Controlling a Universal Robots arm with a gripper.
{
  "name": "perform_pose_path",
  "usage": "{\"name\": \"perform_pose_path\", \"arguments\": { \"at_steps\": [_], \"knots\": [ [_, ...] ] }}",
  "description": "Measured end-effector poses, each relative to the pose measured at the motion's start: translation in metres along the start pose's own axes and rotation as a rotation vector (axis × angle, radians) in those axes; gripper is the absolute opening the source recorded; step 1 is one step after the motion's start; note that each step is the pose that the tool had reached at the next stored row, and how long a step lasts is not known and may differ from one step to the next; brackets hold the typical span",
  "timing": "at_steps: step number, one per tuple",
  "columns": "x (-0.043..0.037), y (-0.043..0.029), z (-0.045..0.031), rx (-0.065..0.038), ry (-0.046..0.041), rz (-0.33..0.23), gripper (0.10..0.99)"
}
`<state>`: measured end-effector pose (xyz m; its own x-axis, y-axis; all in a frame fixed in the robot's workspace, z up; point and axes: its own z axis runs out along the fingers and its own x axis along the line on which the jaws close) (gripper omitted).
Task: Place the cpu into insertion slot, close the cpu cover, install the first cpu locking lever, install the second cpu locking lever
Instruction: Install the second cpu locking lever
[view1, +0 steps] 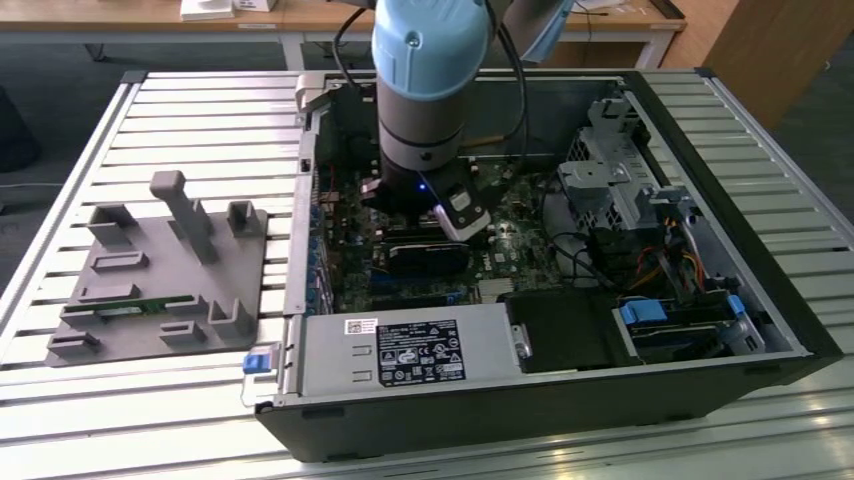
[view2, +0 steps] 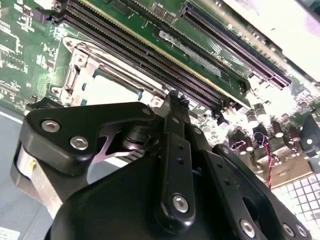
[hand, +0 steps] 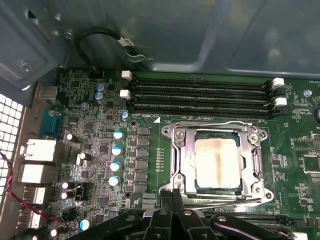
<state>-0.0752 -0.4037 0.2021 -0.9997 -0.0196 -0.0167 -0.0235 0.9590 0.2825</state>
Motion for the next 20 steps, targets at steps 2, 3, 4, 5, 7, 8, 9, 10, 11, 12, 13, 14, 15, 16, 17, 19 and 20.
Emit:
{"name": "perform_pose_path", "arguments": {
  "at_steps": [2,3,4,5,7,8,9,10,11,12,13,14,15,16,17,19,20],
  "knots": [
    [0.0001,-0.0025,-0.0009,-0.001,0.0,0.0,0.11],
    [0.0001,-0.0037,-0.0012,-0.002,0.0,0.001,0.11],
    [0.0002,-0.005,-0.0016,-0.003,-0.0002,0.001,0.11],
    [0.0002,-0.0059,-0.0018,-0.004,-0.0005,0.002,0.11],
    [0.0002,-0.0072,-0.0022,-0.013,-0.0011,0.003,0.11],
    [0.0002,-0.0078,-0.0024,-0.022,-0.0014,0.004,0.11],
    [0.0002,-0.0085,-0.0026,-0.031,-0.0016,0.004,0.11],
    [0.0002,-0.0093,-0.0027,-0.038,-0.0018,0.004,0.11],
    [0.0003,-0.0098,-0.0025,-0.044,-0.002,0.004,0.11],
    [0.0003,-0.0104,-0.0019,-0.05,-0.0021,0.004,0.11],
    [0.0003,-0.011,-0.0011,-0.053,-0.0022,0.005,0.11],
    [0.0004,-0.0114,0.0,-0.056,-0.0025,0.005,0.11],
    [0.0004,-0.0118,0.0009,-0.06,-0.0026,0.005,0.11],
    [0.0004,-0.0121,0.0016,-0.064,-0.0026,0.005,0.11],
    [0.0004,-0.0123,0.0023,-0.067,-0.0026,0.005,0.11],
    [0.0004,-0.0127,0.0039,-0.073,-0.0029,0.005,0.11],
    [0.0004,-0.013,0.0045,-0.074,-0.003,0.005,0.11]
  ]
}}
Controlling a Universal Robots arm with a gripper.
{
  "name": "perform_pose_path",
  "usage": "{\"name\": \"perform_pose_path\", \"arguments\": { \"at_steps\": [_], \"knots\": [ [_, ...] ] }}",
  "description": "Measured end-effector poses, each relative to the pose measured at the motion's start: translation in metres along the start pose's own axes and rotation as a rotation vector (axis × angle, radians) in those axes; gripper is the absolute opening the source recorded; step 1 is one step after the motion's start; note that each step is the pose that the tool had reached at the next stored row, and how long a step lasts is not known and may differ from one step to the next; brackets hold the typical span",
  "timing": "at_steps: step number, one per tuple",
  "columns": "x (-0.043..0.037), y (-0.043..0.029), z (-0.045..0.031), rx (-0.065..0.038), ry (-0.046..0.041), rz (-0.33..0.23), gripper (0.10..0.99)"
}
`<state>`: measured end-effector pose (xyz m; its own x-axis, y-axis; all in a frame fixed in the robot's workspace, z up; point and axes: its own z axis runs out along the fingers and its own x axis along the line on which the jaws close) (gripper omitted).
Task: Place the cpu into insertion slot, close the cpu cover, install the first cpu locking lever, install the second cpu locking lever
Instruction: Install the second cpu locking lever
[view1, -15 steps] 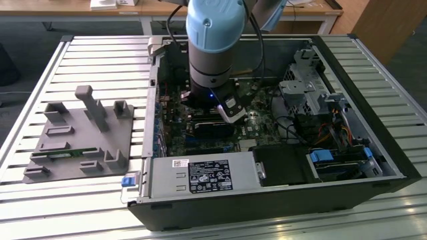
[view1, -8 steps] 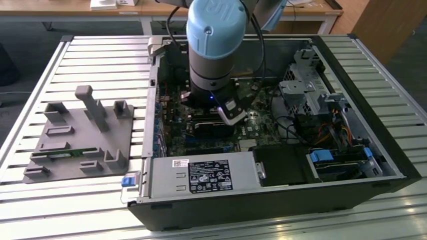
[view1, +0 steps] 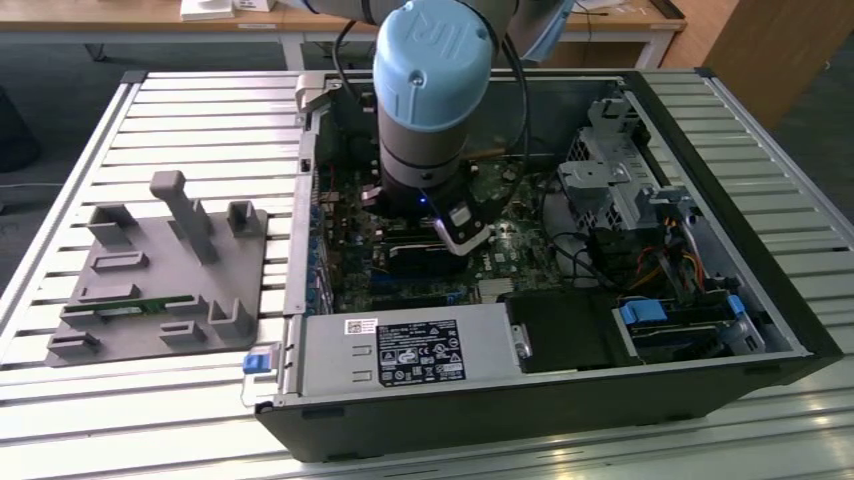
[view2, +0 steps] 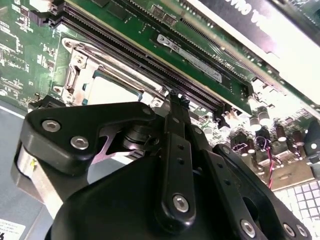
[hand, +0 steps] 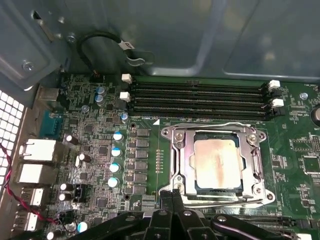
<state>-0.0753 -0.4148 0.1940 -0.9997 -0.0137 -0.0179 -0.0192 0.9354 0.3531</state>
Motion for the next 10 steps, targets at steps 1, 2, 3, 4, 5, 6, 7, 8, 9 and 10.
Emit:
{"name": "perform_pose_path", "arguments": {
  "at_steps": [1,2,3,4,5,6,7,8,9,10],
  "knots": [
    [0.0,-0.0002,0.0005,-0.001,0.0,0.0,0.11],
    [0.0,-0.0004,0.0009,-0.003,0.0,0.0,0.11],
    [0.0,-0.0005,0.0013,-0.004,-0.0001,0.0,0.11],
    [0.0,-0.0006,0.0017,-0.006,-0.0003,0.0,0.11],
    [0.0,-0.0007,0.0021,-0.007,-0.0004,0.0,0.11],
    [0.0,-0.0009,0.0024,-0.008,-0.0004,0.0,0.11],
    [0.0,-0.001,0.0028,-0.01,-0.0004,0.0,0.11],
    [0.0001,-0.0012,0.0031,-0.011,-0.0004,0.0,0.11],
    [0.0002,-0.0013,0.0035,-0.012,-0.0005,0.0,0.11],
    [0.0003,-0.0015,0.0039,-0.013,-0.0004,0.0,0.11]
  ]
}}
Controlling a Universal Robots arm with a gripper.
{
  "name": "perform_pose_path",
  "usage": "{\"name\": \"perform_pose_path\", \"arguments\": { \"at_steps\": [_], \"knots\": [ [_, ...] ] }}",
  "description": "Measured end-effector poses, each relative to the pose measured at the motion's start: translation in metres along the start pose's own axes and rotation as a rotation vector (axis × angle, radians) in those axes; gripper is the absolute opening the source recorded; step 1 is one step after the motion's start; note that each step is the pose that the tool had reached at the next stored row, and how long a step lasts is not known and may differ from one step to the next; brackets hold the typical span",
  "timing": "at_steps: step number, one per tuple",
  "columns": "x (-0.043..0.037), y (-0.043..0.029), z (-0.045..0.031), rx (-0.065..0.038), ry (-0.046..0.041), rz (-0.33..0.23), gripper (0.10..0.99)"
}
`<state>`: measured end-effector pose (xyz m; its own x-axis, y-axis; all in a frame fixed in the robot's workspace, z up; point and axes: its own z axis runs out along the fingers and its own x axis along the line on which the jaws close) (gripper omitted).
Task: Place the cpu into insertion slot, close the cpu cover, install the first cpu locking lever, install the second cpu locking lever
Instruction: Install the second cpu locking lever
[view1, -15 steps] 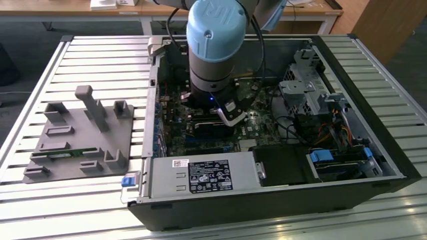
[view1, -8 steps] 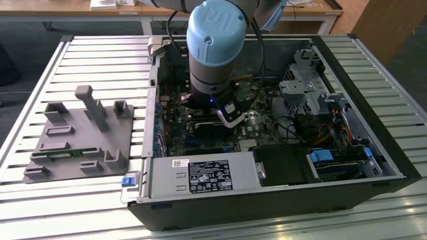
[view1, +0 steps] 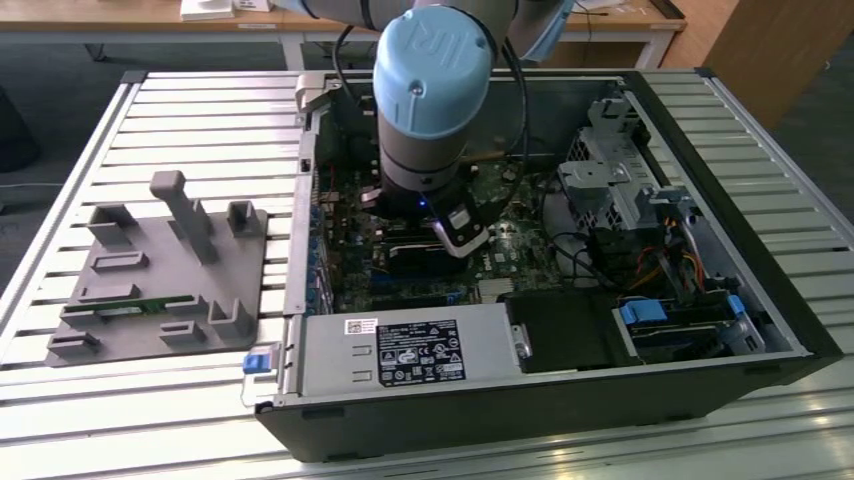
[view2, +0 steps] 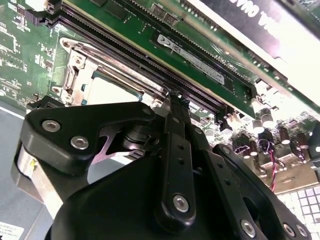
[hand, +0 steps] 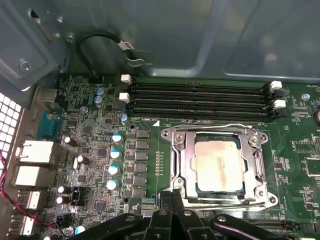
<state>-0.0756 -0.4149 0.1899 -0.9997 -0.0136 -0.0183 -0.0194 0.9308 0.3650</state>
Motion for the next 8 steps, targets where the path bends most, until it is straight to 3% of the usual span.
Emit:
{"name": "perform_pose_path", "arguments": {
  "at_steps": [8],
  "knots": [
    [0.0027,0.0001,0.0045,-0.009,-0.0002,0.0,0.11]
  ]
}}
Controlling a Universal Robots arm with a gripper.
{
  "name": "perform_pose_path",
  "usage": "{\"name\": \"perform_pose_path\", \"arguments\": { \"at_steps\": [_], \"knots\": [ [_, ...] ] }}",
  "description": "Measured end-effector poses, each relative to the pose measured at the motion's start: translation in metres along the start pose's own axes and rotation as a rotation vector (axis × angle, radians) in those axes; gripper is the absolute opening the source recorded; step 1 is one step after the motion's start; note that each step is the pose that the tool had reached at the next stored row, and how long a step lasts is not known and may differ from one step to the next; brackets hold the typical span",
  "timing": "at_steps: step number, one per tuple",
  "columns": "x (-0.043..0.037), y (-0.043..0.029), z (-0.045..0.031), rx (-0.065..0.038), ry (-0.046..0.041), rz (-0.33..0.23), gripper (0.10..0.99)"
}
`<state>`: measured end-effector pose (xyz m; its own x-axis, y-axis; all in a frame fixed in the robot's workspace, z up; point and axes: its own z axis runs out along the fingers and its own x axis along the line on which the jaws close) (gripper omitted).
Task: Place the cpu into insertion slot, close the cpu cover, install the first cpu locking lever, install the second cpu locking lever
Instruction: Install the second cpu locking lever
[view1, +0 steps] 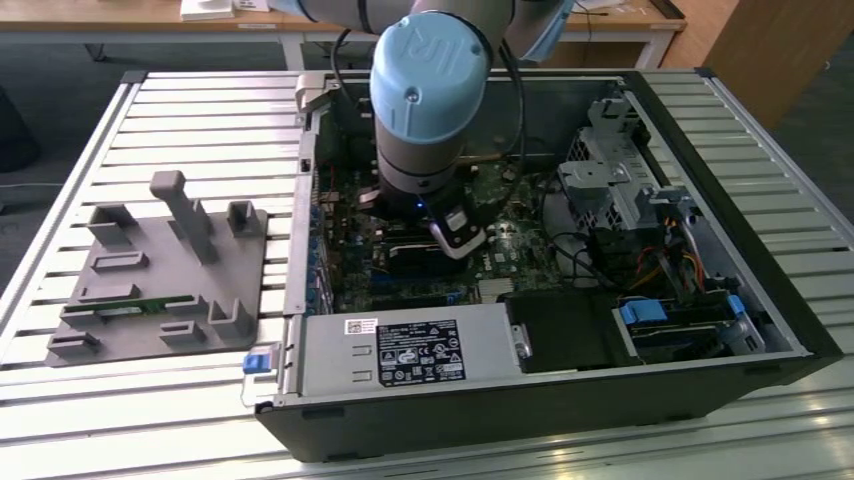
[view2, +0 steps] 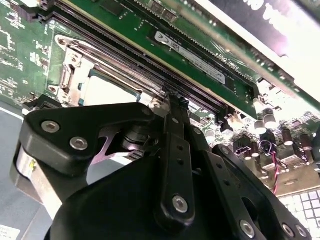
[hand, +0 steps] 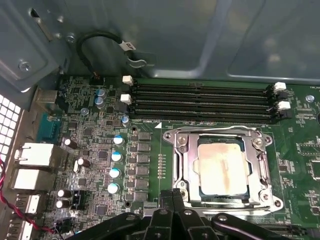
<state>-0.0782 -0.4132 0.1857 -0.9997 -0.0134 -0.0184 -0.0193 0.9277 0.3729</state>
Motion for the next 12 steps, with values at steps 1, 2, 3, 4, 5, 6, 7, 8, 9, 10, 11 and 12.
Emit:
{"name": "perform_pose_path", "arguments": {
  "at_steps": [1,2,3,4,5,6,7,8,9,10,11,12],
  "knots": [
    [0.0005,0.0004,0.0007,0.0,0.0,0.0,0.11],
    [0.001,0.0007,0.0012,0.0,0.0,0.0,0.11],
    [0.0012,0.0009,0.0013,0.0,0.0,0.0,0.11],
    [0.0012,0.0009,0.0013,0.0,0.0001,0.0,0.11],
    [0.0012,0.0012,0.0007,0.0,0.0,0.0,0.11],
    [0.0011,0.0018,-0.0004,-0.001,-0.0002,0.0,0.11],
    [0.0011,0.0026,-0.0024,-0.001,-0.0004,0.0,0.11],
    [0.0011,0.0036,-0.005,-0.001,-0.0003,0.0,0.11],
    [0.0011,0.0047,-0.0079,0.0,-0.0001,0.0,0.11],
    [0.001,0.0057,-0.0105,0.0,-0.0002,0.0,0.11],
    [0.001,0.0066,-0.0127,0.0,-0.0001,0.0,0.11],
    [0.0009,0.0074,-0.0146,0.0,-0.0001,0.0,0.11]
  ]
}}
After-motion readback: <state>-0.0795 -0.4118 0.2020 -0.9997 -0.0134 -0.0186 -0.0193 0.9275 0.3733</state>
